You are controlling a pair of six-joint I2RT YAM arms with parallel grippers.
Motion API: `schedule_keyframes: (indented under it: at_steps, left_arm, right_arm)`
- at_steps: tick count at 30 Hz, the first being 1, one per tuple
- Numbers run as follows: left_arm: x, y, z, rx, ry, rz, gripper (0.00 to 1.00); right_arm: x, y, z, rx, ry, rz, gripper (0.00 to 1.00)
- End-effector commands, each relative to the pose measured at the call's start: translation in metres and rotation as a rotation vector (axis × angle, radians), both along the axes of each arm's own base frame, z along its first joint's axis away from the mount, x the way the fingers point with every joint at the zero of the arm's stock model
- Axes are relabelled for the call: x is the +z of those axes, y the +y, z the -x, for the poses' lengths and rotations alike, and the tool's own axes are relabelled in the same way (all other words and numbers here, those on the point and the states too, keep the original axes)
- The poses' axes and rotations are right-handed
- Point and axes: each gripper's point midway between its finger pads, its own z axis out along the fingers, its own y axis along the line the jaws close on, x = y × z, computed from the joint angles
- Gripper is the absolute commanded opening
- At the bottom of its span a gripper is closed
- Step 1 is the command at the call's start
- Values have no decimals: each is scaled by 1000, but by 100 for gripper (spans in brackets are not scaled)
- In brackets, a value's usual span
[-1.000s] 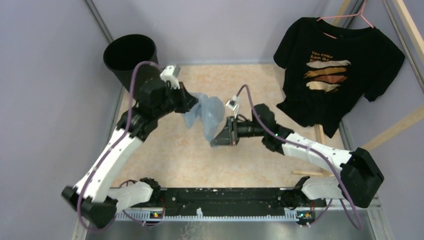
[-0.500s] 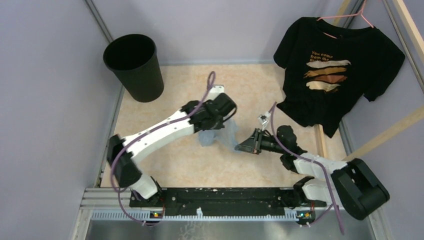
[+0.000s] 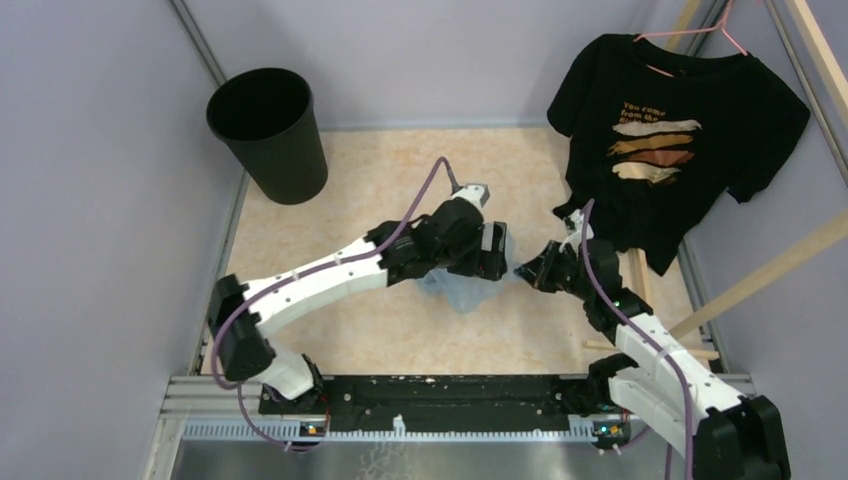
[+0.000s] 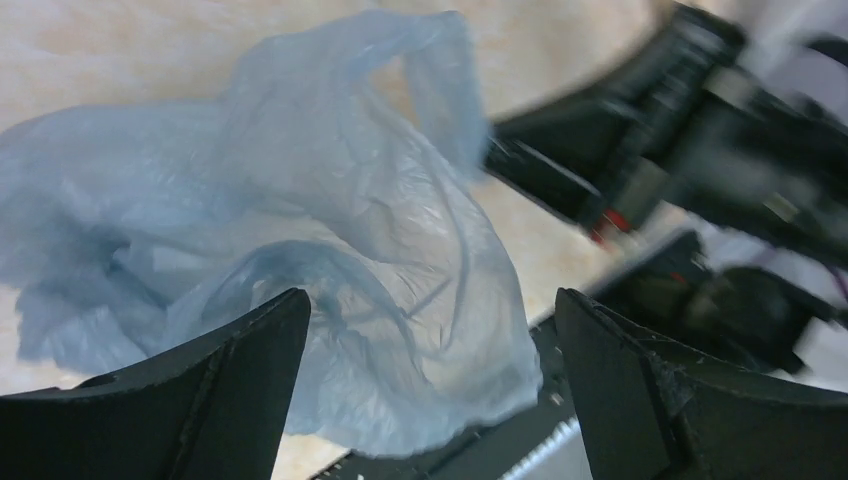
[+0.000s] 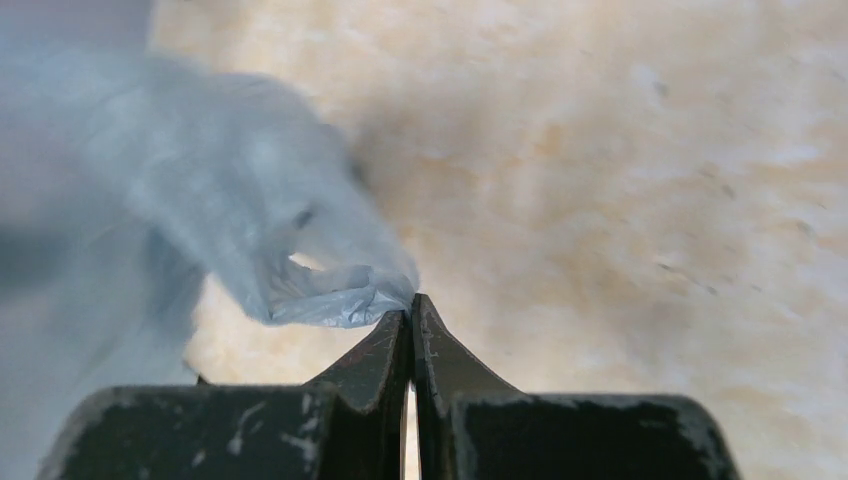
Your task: Put the trash bags into the trash bin
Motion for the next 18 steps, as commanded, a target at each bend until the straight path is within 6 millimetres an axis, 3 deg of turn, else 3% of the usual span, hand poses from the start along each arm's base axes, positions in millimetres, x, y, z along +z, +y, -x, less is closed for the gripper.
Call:
schedule_keyframes:
  at_steps: [1, 5, 9, 12, 14, 18]
  left_arm:
    - [68, -22, 53, -229, 0, 347, 98]
    - [78, -2, 68, -235, -9, 384, 98]
    - [71, 29, 59, -138, -57, 296, 96]
    - [48, 45, 54, -102, -52, 175, 85]
    - [26, 42, 59, -143, -19, 125, 78]
    - [-11, 21, 81, -248, 3, 39, 84]
  right_arm:
    - [-42, -24, 0, -49, 118, 89, 0]
    - [-43, -32, -3, -35, 97, 116, 0]
    - [-41, -27, -3, -11, 72, 83, 0]
    - [-44, -26, -3, -6, 84, 81, 0]
    - [-42, -23, -3, 16, 85, 76, 0]
    - [-44, -22, -1, 30, 91, 82, 0]
